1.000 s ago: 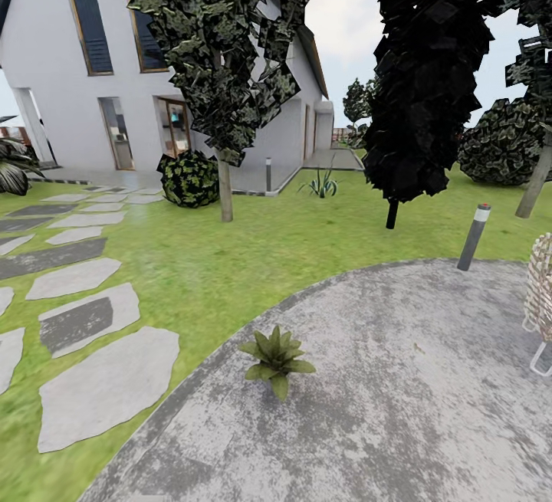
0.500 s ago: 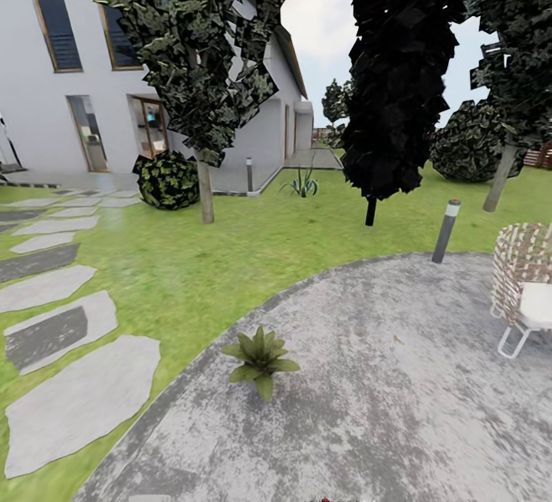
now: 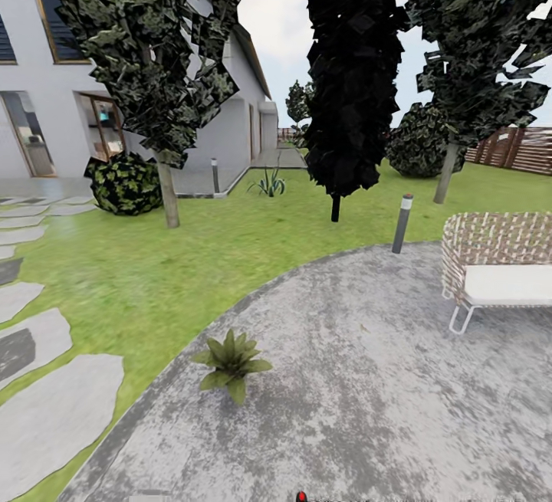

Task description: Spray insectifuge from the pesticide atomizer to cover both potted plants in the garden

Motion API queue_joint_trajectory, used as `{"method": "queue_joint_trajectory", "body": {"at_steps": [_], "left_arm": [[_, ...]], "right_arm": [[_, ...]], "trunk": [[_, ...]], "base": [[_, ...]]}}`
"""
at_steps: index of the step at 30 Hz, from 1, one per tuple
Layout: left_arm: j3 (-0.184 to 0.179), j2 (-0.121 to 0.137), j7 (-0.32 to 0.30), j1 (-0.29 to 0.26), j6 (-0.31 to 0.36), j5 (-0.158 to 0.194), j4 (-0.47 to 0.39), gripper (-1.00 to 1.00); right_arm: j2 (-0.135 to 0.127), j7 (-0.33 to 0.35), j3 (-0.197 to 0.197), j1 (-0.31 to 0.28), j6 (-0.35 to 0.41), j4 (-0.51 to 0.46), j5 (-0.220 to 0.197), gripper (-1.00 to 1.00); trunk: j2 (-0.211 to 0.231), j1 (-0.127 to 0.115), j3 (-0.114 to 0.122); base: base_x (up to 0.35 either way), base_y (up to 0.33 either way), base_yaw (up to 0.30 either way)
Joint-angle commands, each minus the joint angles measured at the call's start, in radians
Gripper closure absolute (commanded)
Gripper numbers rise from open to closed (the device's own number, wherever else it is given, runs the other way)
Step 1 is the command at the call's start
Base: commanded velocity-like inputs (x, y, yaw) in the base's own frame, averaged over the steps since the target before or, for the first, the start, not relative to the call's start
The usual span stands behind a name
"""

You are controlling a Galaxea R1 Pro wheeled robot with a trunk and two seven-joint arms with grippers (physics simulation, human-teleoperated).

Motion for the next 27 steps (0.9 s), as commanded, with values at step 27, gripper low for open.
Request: {"method": "queue_joint_trajectory", "body": {"at_steps": [27], "left_arm": [[0.002,0.0,-0.001,0.0,-0.003,0.008,0.0,-1.0]], "right_arm": [[0.001,0.0,0.001,-0.001,-0.003,0.0,0.0,-1.0]], "trunk": [[-0.001,0.0,-0.001]], "base": [[0.01,-0.069,-0.053]]}}
